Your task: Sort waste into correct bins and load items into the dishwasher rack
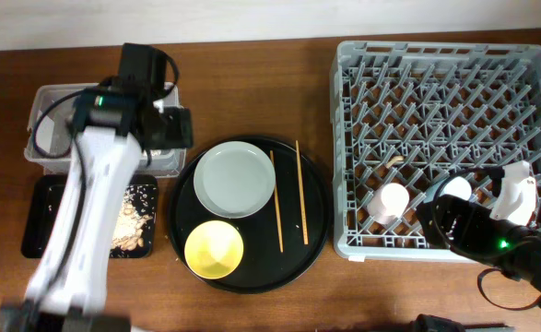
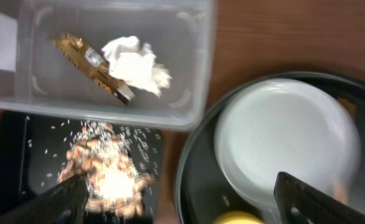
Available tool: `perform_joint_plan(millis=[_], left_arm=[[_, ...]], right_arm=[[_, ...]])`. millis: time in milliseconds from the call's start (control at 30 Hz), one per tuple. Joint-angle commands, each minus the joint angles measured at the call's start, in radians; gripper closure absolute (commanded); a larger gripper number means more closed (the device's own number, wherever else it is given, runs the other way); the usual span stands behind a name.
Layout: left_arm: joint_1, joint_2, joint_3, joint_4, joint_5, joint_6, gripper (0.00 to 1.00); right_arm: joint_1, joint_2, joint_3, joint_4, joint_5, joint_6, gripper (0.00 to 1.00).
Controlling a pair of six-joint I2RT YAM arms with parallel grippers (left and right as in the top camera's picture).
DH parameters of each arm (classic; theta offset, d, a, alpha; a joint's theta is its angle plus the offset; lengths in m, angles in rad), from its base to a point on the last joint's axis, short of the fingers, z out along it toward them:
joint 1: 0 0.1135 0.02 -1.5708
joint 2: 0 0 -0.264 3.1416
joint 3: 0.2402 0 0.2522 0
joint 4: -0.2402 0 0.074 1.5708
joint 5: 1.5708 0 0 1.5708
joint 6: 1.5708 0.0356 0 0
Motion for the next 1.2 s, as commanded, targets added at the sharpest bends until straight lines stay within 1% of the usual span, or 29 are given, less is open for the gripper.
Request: perform_joint_plan(millis=[0,100,167,267,300,367,433,467,533,567,700,867,900,967,1067,1133,1167], left_arm=[[-0.142,-0.266,0.031,-0.107,0.023,0.006,0.01],[-0.242,-0.415,0.031,-0.111,0.084,0.006,0.01],[-0.286,-0.542,0.031,-0.112,0.085,0.006,0.01],[-0.289,-0.645,0.031,-0.119,0.084,0.006,0.01],[-0.288,-0.682,0.031,-0.149,0.064,0.023,0.01],[-0.262,-0.747,0.003,-0.142,0.012,0.026,0.0],[-0.183,-0.851,-0.124,-0.048,0.008,0.055,0.01],[-0.132,-0.933,-0.254,0.064,0.049,0.117,0.01],[-0.077,-1.059,-0.452,0.239,0.165,0.22,0.0],[-0.054,-1.122,-0.549,0.322,0.209,0.242,0.01],[0.024,-1.363,-0.913,0.588,0.297,0.241,0.01],[0.055,-1.608,-1.302,0.823,0.411,0.246,0.01],[0.055,-1.639,-1.366,0.865,0.435,0.245,0.01],[0.054,-1.639,-1.5,1.003,0.463,0.245,0.01],[0.054,-1.639,-1.706,1.26,0.489,0.242,0.01],[0.062,-1.639,-1.702,1.178,0.491,0.242,0.01],[0.063,-1.639,-1.702,1.181,0.489,0.242,0.01]], right_arm=[[-0.004,-0.004,0.007,-0.001,0.003,-0.011,0.01],[-0.004,-0.004,0.007,-0.001,0.003,-0.011,0.01],[-0.004,-0.004,0.007,-0.001,0.003,-0.011,0.01],[-0.004,-0.004,0.008,-0.001,0.003,-0.011,0.01],[-0.004,-0.004,0.008,-0.001,0.003,-0.011,0.01],[-0.004,-0.004,0.007,-0.001,0.003,-0.011,0.01],[-0.004,-0.004,0.007,-0.001,0.003,-0.011,0.01],[-0.004,-0.004,0.007,-0.001,0.003,-0.011,0.01],[-0.004,-0.004,0.008,-0.001,0.003,-0.011,0.01],[-0.004,-0.004,0.008,-0.001,0.003,-0.011,0.01],[-0.004,-0.004,0.008,-0.001,0.003,-0.011,0.01],[-0.004,-0.004,0.008,-0.001,0.003,-0.011,0.01],[-0.004,-0.004,0.008,-0.001,0.003,-0.011,0.01],[-0.004,-0.004,0.008,-0.001,0.003,-0.011,0.01],[-0.004,-0.004,0.008,-0.001,0.003,-0.011,0.02],[-0.004,-0.004,0.008,-0.001,0.003,-0.011,0.01],[-0.004,-0.004,0.008,-0.001,0.003,-0.011,0.01]])
